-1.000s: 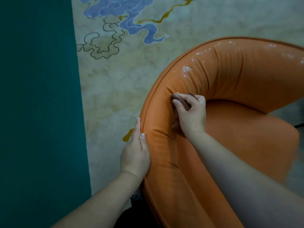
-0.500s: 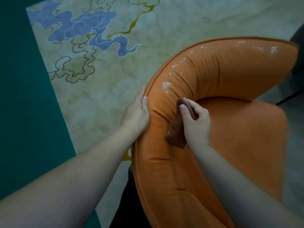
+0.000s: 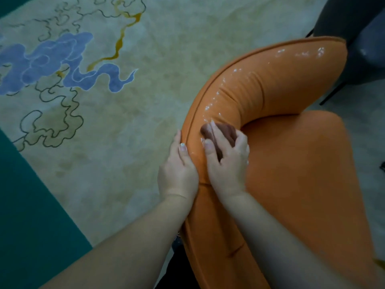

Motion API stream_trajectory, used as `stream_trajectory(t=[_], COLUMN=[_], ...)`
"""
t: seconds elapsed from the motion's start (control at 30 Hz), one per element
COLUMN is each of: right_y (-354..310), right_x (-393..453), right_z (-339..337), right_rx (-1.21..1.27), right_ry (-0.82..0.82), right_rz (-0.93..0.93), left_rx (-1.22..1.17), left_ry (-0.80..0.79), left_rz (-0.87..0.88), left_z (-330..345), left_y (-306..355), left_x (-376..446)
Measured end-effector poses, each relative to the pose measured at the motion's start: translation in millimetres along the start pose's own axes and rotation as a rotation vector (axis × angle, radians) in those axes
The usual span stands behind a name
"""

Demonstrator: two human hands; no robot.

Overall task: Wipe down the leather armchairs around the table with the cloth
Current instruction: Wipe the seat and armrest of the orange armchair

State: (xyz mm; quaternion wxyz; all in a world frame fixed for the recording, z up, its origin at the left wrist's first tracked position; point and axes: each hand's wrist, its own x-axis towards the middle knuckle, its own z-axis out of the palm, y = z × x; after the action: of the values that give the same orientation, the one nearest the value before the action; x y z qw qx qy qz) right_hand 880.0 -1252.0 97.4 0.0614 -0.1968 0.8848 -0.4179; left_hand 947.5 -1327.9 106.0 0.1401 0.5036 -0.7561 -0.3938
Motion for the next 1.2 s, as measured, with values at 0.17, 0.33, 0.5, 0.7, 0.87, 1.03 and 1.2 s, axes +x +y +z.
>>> stream_trajectory(t=[0.17, 0.33, 0.5, 0.7, 0.87, 1.03, 1.2], right_y=[11.3, 2.7, 16.4, 12.3, 7.4, 6.3, -11.1], right_x=[-17.9, 20.0, -2.4, -18.7, 3.3, -38.1, 14.3], right_z=[-7.1, 6.4, -3.8, -9.8, -4.0, -14.9, -0.6], right_rx=[0.039, 0.075, 0.160, 0.144, 0.040, 0.056, 0.001], right_ry=[0.011, 0.093, -0.010, -0.034, 0.023, -0.026, 0.000], right_rz=[-0.092, -0.058, -0.048, -0.132, -0.148, -0.233, -0.203], left_rx=[-0.044, -0.068, -0.095, -0.112, -0.131, -0.143, -0.171], left_ry=[-0.018, -0.011, -0.004, 0.008, 0.031, 0.035, 0.054], left_rz=[-0.001, 0.024, 0.004, 0.016, 0.032, 0.040, 0.049], left_z=[0.1, 1.4, 1.5, 2.4, 2.9, 0.1, 0.7], left_y=[-0.3, -4.7, -6.1, -6.3, -6.2, -5.6, -6.2], left_x=[-1.6, -1.3, -2.2, -0.9, 0.5, 0.6, 0.2])
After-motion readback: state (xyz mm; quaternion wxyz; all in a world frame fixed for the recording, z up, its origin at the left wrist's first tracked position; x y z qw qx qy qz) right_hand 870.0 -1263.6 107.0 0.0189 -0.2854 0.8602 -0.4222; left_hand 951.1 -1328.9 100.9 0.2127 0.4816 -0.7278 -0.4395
